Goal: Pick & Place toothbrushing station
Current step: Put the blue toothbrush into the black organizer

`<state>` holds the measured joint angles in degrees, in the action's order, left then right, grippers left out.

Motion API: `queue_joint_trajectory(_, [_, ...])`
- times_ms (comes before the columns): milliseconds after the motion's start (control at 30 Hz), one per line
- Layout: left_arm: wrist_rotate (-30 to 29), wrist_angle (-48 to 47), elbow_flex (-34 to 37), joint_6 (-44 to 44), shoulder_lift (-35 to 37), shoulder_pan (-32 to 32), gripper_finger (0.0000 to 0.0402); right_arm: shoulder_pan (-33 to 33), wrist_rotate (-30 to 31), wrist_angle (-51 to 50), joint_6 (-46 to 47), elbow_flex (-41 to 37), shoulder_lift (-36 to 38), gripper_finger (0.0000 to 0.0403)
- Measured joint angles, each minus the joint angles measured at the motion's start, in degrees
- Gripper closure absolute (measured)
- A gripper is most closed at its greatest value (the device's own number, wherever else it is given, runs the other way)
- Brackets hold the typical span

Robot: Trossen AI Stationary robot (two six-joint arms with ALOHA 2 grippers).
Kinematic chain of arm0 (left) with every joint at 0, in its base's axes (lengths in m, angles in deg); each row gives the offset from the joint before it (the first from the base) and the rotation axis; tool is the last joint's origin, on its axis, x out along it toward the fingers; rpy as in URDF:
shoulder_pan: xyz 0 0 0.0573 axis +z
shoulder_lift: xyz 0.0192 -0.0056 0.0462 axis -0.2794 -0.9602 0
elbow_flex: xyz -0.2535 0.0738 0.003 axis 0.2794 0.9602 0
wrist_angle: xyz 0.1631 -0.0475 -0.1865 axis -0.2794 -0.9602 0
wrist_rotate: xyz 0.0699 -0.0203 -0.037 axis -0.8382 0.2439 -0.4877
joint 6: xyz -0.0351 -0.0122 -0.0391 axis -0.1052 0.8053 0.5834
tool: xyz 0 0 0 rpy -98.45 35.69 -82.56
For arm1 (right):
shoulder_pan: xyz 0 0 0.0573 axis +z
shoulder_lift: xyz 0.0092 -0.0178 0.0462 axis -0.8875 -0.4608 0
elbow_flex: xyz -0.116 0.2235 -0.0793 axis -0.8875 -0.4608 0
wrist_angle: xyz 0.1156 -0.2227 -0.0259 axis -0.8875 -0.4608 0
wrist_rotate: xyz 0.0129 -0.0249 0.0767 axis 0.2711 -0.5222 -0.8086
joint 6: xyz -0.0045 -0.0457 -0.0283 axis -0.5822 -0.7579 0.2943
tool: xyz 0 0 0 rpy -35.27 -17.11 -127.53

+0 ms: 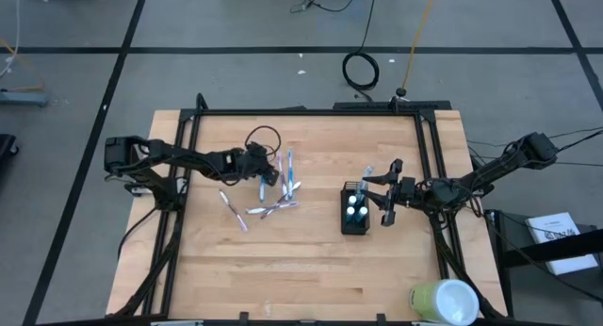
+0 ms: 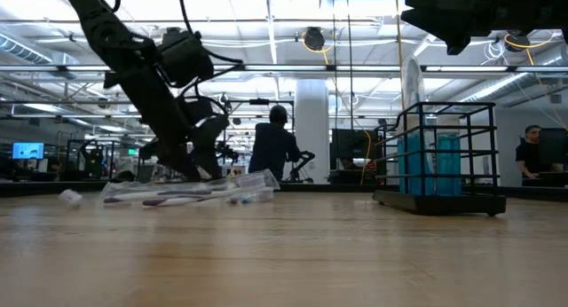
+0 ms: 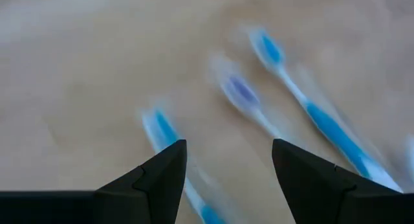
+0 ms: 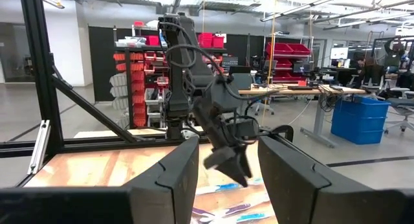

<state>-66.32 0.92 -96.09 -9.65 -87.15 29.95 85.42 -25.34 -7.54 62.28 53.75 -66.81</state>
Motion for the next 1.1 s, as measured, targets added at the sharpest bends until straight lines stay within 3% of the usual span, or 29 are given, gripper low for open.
queue_joint_trajectory(100, [3.24,-13.29,-4.19,4.15,0.49,-1.09,0.0167,0.0,0.0,-0.16,0.0,0.0,0.0,0.0252])
queue_joint_trajectory(200, [-0.01,-27.34,-8.07,9.64,0.49,-3.58,0.0167,-0.02,0.11,-0.19,-0.07,0.0,0.0,0.0252])
queue_joint_trajectory(267, [-1.99,-30.52,-9.6,13.87,0.51,-5.54,0.0167,-0.28,0.17,-0.19,-0.13,0.0,0.0,0.0252])
queue_joint_trajectory(433, [-2.69,-29.68,-9.75,20.49,-0.62,-8.83,0.0167,-1.27,0.12,-0.5,0.04,0.0,0.02,0.0252])
queue_joint_trajectory(767, [0.19,-25.51,-9.94,21.0,-7.91,-7.54,0.0167,-1.5,-0.2,-0.43,1.55,-0.07,0.0,0.0252])
queue_joint_trajectory(967, [1.71,-25.55,-9.92,19.87,-8.42,-6.88,0.0168,-1.51,-0.2,-0.56,1.51,-0.07,0.02,0.0252])
queue_joint_trajectory(1100, [2.12,-25.7,-9.84,19.01,-8.19,-6.83,0.0193,-1.5,-0.2,-0.65,1.46,-0.07,0.02,0.0252])
